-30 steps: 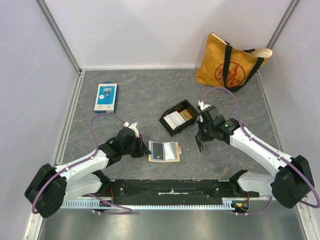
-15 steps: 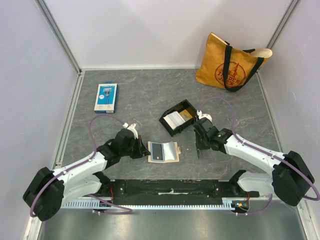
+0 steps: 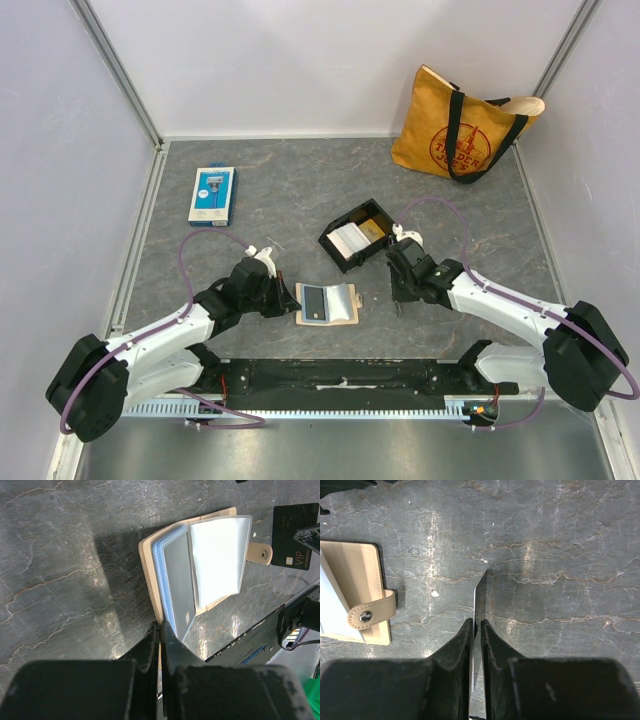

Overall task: Put the credit cards into the card holder
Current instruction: Pick up the credit card from the storage box, then insert the credit card into the card holder.

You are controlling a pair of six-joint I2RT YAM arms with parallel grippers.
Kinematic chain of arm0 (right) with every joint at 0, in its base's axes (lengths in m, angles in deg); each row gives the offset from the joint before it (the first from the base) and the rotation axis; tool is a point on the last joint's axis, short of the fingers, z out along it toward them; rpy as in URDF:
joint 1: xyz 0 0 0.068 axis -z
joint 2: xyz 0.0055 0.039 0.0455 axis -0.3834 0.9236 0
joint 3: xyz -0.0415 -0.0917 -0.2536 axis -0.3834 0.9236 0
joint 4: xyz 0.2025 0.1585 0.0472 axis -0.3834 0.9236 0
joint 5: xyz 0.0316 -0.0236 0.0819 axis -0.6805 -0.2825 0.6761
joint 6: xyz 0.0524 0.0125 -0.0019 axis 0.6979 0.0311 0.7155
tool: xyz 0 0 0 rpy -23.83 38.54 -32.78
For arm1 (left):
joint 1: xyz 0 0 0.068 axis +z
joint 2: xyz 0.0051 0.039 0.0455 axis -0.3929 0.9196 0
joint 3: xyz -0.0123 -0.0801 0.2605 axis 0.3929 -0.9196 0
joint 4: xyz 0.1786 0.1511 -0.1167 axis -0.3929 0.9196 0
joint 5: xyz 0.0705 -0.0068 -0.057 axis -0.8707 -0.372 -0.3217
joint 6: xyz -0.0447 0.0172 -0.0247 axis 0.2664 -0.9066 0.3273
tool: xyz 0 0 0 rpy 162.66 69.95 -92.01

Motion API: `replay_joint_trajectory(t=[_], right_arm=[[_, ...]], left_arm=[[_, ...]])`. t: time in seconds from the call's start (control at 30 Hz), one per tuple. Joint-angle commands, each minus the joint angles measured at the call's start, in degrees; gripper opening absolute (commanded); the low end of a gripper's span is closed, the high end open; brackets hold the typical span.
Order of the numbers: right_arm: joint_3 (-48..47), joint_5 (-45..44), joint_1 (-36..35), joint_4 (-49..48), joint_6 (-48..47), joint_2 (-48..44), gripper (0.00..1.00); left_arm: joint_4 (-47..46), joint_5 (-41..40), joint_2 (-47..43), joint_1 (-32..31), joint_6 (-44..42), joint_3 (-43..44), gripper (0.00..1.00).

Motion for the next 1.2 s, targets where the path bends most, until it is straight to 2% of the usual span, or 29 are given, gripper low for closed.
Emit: replay_joint_trajectory(t=[0.0, 0.3, 0.43, 0.53, 0.6, 0.8, 0.9, 0.97, 1.03, 1.17], right_arm=[[-0.5, -1.3, -0.4, 1.1, 0.4, 0.1, 0.17], [-0.4, -1.0, -0.4, 2.8, 0.0, -1.2, 0.17], [-0.3, -1.2, -0.4, 2.8, -0.2, -1.4, 0.11], [-0.4, -1.0, -0.4, 2.8, -0.3, -1.8, 0.02], [-0.8, -1.1, -0.4, 3.0, -0.5, -3.3, 0.00], [-2.6, 5.7, -0.4, 0.9, -0.5, -11.7, 0.00], [-2.3, 10.6, -0.5, -3.4, 3.0, -14.3, 0.00], [-1.8, 10.7, -1.3, -7.2, 7.3, -14.7, 0.00], [-1.2, 8.8, -3.6, -12.2, 10.5, -14.8, 0.00], [-2.8, -4.9, -13.0, -18.6, 15.1, -10.8, 0.00]], left_arm=[[-0.7, 0.9, 0.0, -0.1, -1.5, -0.2, 0.02], [-0.7, 1.1, -0.2, -0.1, -1.3, -0.3, 0.02], [-0.7, 1.0, -0.1, -0.1, -1.3, -0.3, 0.02], [-0.7, 1.1, -0.1, 0.0, -1.3, -0.4, 0.02], [-0.7, 1.1, -0.2, 0.0, -1.3, -0.5, 0.02], [-0.9, 1.4, -1.0, 0.0, -1.0, -1.0, 0.02], [-0.9, 1.9, -1.9, 0.0, -0.4, -1.1, 0.02], [-1.4, 2.1, -2.9, 0.0, 0.2, -1.2, 0.02], [-1.5, 2.4, -3.2, 0.0, 0.5, -1.1, 0.02], [-1.7, 3.3, -3.4, -0.1, 1.4, -0.7, 0.02]])
